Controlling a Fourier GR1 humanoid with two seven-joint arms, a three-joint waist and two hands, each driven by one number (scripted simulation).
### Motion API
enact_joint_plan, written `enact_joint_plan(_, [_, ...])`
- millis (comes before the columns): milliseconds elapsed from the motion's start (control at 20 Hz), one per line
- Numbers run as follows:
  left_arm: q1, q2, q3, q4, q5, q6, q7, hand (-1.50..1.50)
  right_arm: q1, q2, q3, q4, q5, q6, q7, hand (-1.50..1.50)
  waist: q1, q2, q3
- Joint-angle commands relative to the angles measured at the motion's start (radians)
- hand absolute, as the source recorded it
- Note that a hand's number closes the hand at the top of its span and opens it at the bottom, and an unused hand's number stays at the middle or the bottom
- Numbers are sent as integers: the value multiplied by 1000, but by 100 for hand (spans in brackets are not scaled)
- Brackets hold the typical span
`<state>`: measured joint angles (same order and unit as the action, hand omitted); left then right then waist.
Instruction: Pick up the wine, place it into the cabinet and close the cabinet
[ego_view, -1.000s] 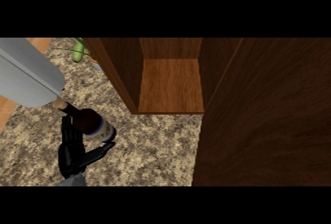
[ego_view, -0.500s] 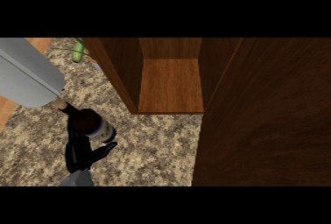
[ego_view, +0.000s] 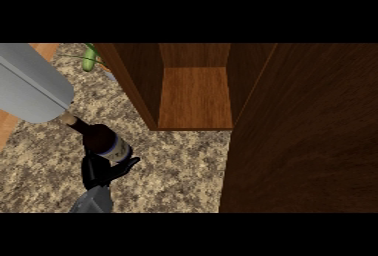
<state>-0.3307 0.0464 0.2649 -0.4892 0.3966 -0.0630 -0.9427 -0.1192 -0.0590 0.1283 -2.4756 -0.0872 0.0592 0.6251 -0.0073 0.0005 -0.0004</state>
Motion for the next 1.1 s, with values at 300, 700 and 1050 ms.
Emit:
enact_joint_plan(300, [-65,-6,31,38,40,10,-12,150,107,14,10,-115,-60,22,7,-150,1,-1,0])
enact_joint_plan(700, [-95,-13,6,45,50,-37,16,150,63,16,12,-40,-35,27,-4,-150,1,0,0])
enact_joint_plan(1050, [-30,27,-50,39,26,-205,89,150,101,14,-21,-16,-60,56,-63,-150,7,-3,1])
